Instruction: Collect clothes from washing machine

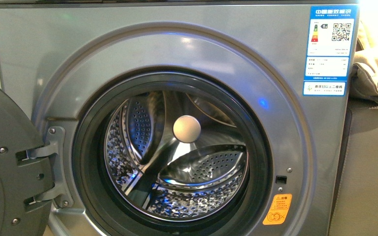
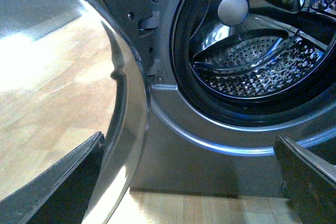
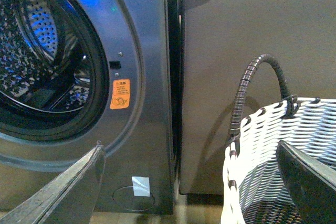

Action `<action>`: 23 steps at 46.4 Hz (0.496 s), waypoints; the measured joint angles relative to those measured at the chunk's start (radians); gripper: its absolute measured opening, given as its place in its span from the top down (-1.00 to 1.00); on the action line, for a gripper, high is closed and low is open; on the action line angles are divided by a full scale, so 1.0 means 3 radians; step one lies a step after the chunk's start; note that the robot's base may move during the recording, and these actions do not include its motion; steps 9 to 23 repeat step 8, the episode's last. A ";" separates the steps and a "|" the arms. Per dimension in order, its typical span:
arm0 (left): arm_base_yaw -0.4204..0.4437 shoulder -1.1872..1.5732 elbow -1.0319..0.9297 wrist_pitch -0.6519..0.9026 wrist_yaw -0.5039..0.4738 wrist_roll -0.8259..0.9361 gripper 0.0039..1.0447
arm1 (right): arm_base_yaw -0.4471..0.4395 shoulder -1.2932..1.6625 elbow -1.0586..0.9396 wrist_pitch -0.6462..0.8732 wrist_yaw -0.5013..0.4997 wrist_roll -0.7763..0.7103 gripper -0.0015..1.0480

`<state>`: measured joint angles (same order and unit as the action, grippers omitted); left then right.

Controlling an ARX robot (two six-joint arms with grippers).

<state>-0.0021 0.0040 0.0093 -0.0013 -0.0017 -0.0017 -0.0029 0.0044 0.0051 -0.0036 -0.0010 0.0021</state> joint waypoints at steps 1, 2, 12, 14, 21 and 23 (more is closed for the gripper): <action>0.0000 0.0000 0.0000 0.0000 0.0000 0.0000 -0.88 | 0.0000 0.0000 0.0000 0.0000 0.0000 0.0000 -0.85; 0.0000 0.0000 0.0000 0.0000 0.0000 0.0000 -0.88 | 0.0000 0.0000 0.0000 0.0000 0.0000 0.0000 -0.85; 0.0000 0.0000 0.0000 0.0000 0.0000 0.0000 -0.88 | 0.0000 0.0000 0.0000 0.0000 0.0000 0.0000 -0.85; 0.0000 0.0000 0.0000 0.0000 0.0000 0.0000 -0.88 | 0.0000 0.0000 0.0000 0.0000 0.0000 0.0000 -0.85; 0.0000 0.0000 0.0000 0.0000 0.0000 0.0000 -0.88 | 0.0000 0.0000 0.0000 0.0000 0.0000 0.0000 -0.85; 0.0000 0.0000 0.0000 0.0000 0.0000 0.0000 -0.88 | 0.0000 0.0000 0.0000 0.0000 0.0000 0.0000 -0.85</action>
